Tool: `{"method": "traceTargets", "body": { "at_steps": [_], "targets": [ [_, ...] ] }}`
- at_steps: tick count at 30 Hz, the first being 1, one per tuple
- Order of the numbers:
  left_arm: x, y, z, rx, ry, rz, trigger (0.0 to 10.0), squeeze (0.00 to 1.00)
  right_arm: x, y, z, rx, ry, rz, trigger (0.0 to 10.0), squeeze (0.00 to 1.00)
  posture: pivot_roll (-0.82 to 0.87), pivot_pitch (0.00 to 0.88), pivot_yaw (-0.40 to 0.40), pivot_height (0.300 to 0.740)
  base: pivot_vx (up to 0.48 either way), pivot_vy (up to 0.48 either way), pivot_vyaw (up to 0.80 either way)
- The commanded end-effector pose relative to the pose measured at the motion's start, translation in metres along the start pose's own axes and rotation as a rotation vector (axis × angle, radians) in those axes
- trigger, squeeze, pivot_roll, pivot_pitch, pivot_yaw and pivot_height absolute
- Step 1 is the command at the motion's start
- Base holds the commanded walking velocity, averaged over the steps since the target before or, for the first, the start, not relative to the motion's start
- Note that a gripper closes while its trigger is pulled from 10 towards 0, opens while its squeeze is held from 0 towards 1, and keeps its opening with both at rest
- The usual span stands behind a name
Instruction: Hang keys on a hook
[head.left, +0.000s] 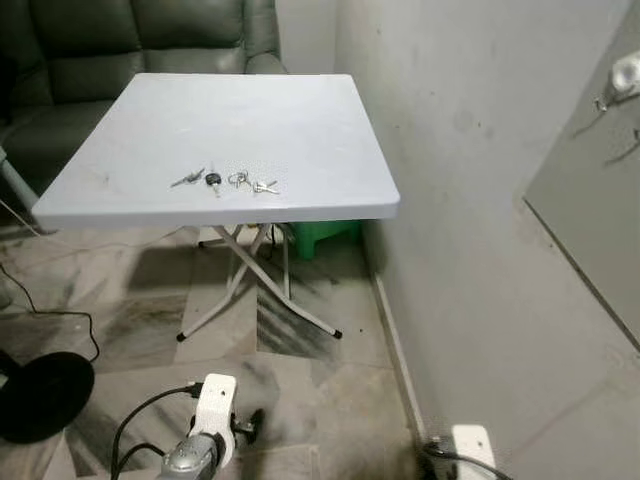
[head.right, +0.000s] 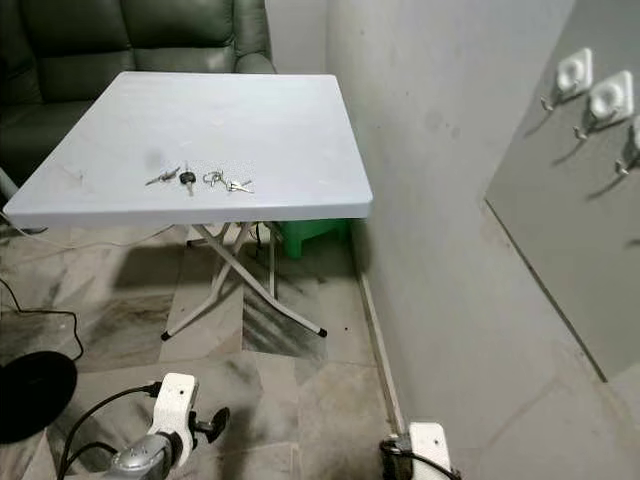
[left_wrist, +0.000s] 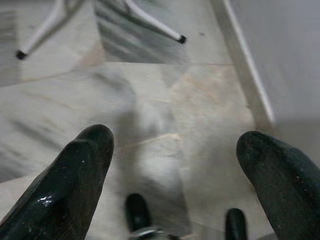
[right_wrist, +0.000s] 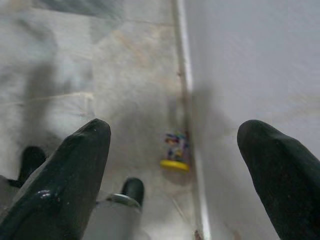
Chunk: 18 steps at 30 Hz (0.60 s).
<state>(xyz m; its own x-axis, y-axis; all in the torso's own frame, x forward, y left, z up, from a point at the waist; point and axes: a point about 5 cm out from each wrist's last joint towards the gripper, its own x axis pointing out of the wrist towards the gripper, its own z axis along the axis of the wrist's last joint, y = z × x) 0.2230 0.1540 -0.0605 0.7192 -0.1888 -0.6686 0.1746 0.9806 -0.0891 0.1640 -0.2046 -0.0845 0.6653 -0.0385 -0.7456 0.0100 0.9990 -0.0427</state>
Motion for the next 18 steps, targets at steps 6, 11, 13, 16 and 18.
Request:
{"method": "traceTargets", "body": {
  "at_steps": [6,11,13,16,18],
  "targets": [
    [-0.003,0.012,-0.001,-0.054,-0.007,0.054,10.0,0.0,0.003,0.005,0.007,-0.003,-0.005,0.026,10.0,0.0,0.07,0.0,-0.072,0.74,0.0,0.0,0.0],
    [-0.004,0.015,-0.001,-0.078,-0.017,0.079,10.0,0.0,0.006,0.006,0.014,-0.03,-0.01,0.044,10.0,0.0,0.11,0.0,-0.093,0.74,0.0,0.0,0.0],
    [-0.004,0.015,-0.001,-0.099,-0.022,0.086,10.0,0.0,0.007,0.007,0.018,-0.039,-0.015,0.05,10.0,0.0,0.13,0.0,-0.106,0.74,0.0,0.0,0.0],
    [-0.004,0.015,-0.001,-0.109,-0.026,0.089,10.0,0.0,0.008,0.007,0.02,-0.047,-0.017,0.053,10.0,0.0,0.13,0.0,-0.106,0.74,0.0,0.0,0.0],
    [-0.003,0.014,0.001,-0.117,-0.04,0.09,10.0,0.0,0.009,0.008,0.025,-0.054,-0.027,0.065,10.0,0.0,0.14,0.0,-0.119,0.74,0.0,0.0,0.0]
  ]
}}
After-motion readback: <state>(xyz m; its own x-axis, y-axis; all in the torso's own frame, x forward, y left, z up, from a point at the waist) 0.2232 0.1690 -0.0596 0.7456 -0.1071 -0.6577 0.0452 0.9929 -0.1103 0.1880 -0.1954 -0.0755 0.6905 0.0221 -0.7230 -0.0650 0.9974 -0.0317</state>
